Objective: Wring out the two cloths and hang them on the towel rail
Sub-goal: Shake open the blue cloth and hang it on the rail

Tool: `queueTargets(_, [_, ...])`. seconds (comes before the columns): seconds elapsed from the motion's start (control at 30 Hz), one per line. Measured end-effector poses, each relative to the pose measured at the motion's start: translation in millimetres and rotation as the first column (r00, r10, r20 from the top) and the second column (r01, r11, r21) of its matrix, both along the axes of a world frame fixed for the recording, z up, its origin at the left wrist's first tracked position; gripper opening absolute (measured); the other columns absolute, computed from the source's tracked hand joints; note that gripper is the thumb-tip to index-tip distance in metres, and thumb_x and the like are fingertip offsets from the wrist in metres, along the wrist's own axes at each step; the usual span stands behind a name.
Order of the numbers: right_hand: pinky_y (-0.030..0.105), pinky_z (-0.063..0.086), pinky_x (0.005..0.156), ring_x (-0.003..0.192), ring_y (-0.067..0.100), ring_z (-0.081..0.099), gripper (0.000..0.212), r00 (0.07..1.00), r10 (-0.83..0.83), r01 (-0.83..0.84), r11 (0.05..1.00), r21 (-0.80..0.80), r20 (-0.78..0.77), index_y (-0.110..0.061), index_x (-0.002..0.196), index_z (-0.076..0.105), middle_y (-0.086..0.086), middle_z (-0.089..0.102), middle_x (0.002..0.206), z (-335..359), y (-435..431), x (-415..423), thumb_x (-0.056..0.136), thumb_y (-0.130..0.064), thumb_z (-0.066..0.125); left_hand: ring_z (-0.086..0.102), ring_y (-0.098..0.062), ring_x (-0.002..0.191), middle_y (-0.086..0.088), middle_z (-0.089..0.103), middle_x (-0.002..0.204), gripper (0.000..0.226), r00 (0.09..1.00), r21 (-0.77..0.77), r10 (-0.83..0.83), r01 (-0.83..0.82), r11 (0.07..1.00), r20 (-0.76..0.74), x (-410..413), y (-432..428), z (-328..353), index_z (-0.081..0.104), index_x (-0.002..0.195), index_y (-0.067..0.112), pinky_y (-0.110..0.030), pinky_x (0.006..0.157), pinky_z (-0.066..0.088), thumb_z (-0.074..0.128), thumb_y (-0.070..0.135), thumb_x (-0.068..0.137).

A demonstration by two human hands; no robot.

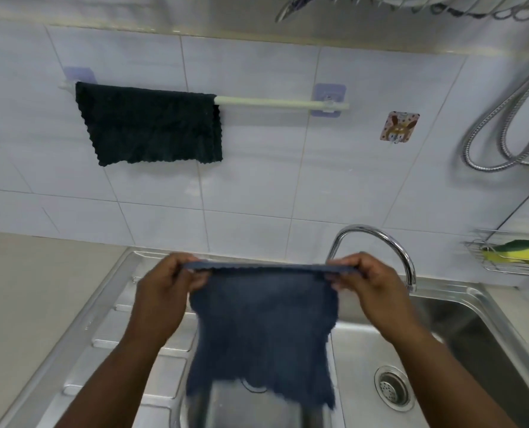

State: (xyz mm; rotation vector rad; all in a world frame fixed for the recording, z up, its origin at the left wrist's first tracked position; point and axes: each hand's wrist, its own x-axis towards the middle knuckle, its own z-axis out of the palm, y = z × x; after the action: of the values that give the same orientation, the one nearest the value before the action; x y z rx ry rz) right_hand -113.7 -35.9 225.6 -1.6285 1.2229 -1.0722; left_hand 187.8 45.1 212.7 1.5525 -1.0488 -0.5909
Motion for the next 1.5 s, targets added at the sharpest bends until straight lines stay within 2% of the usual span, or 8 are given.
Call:
queueTargets(0.13, [0.019, 0.048, 0.093, 0.107, 0.006, 0.065, 0.022, 0.993, -0.083, 0.035, 0.882, -0.470, -0.082, -0.005, 0.100, 0.069, 0.000, 0.072, 0.107, 22, 15, -1, 0.088, 0.010, 0.059, 0.062, 0.010, 0.095, 0.005, 0.070, 0.101, 0.019, 0.887, -0.347, 0.148, 0.015, 0.938, 0.437, -10, 20, 16, 0.066, 0.101, 0.014, -0.005, 0.083, 0.046, 0.054, 0.003, 0.092])
queueTargets(0.27, [0.024, 0.046, 0.067, 0.070, 0.011, 0.063, 0.023, 0.627, 0.207, -0.270, 0.962, 0.040, -0.751, -0.031, 0.075, 0.069, -0.012, 0.064, 0.071, -35, 4, -12, 0.086, -0.011, 0.065, 0.064, -0.004, 0.075, 0.000, 0.072, 0.087, 0.031, 0.799, 0.462, -0.415, 0.198, 0.864, 0.435, 8, 16, -38, 0.057, 0.076, 0.035, -0.020, 0.071, 0.052, 0.053, 0.012, 0.096])
queueTargets(0.57, [0.043, 0.060, 0.081, 0.075, 0.014, 0.073, 0.030, 0.944, 0.032, 0.016, 0.990, 0.141, -0.330, -0.029, 0.076, 0.073, -0.004, 0.076, 0.079, -37, -3, -6, 0.088, -0.004, 0.062, 0.069, -0.013, 0.080, 0.010, 0.072, 0.081, 0.018, 0.937, 0.277, -0.148, 0.058, 0.959, 0.316, 13, 5, -30, 0.066, 0.082, 0.027, -0.029, 0.078, 0.058, 0.060, 0.015, 0.093])
queueTargets(0.8, [0.010, 0.048, 0.086, 0.094, 0.001, 0.067, 0.024, 0.960, -0.268, 0.187, 0.833, -0.521, -0.084, -0.016, 0.100, 0.074, -0.009, 0.075, 0.098, 19, 24, -1, 0.086, 0.002, 0.066, 0.061, 0.007, 0.095, 0.008, 0.069, 0.099, 0.019, 0.837, -0.378, 0.266, -0.077, 0.922, 0.479, -9, 29, 17, 0.069, 0.103, 0.013, -0.004, 0.087, 0.042, 0.056, 0.010, 0.090])
queueTargets(0.87, [0.003, 0.042, 0.081, 0.092, 0.000, 0.066, 0.021, 0.886, -0.242, 0.014, 0.866, -0.499, -0.395, -0.012, 0.100, 0.075, -0.002, 0.075, 0.096, -3, 20, -3, 0.085, -0.001, 0.065, 0.060, 0.010, 0.093, 0.008, 0.069, 0.097, 0.023, 0.828, -0.214, 0.100, 0.025, 0.977, 0.551, -6, 25, -9, 0.068, 0.097, 0.026, -0.006, 0.086, 0.044, 0.054, 0.009, 0.089])
queueTargets(0.93, [0.012, 0.046, 0.069, 0.082, 0.016, 0.072, 0.019, 0.697, 0.115, -0.160, 0.987, 0.004, -0.708, -0.019, 0.090, 0.077, 0.003, 0.076, 0.084, -39, 10, -5, 0.087, -0.005, 0.064, 0.065, -0.002, 0.078, 0.008, 0.069, 0.082, 0.035, 0.804, 0.253, -0.257, 0.137, 0.958, 0.536, 3, 16, -49, 0.060, 0.074, 0.038, -0.017, 0.074, 0.050, 0.055, 0.010, 0.093])
queueTargets(1.0, [0.027, 0.057, 0.061, 0.068, 0.020, 0.074, 0.031, 0.735, 0.282, -0.106, 0.946, 0.306, -0.617, -0.027, 0.073, 0.073, 0.004, 0.072, 0.074, -65, 2, -11, 0.087, -0.003, 0.062, 0.066, -0.006, 0.068, 0.010, 0.065, 0.071, 0.041, 0.809, 0.482, -0.386, 0.147, 0.864, 0.444, 11, 14, -77, 0.052, 0.066, 0.040, -0.019, 0.065, 0.053, 0.059, 0.010, 0.093])
queueTargets(1.5, [0.037, 0.057, 0.058, 0.057, 0.034, 0.065, 0.015, 0.991, 0.085, -0.054, 0.962, 0.269, -0.107, -0.003, 0.084, 0.065, 0.023, 0.069, 0.063, -19, -9, -13, 0.085, 0.010, 0.060, 0.072, -0.020, 0.066, -0.001, 0.075, 0.070, 0.016, 0.953, 0.341, -0.204, 0.119, 0.933, 0.224, 47, 3, -31, 0.070, 0.077, 0.020, -0.025, 0.060, 0.059, 0.065, 0.010, 0.089])
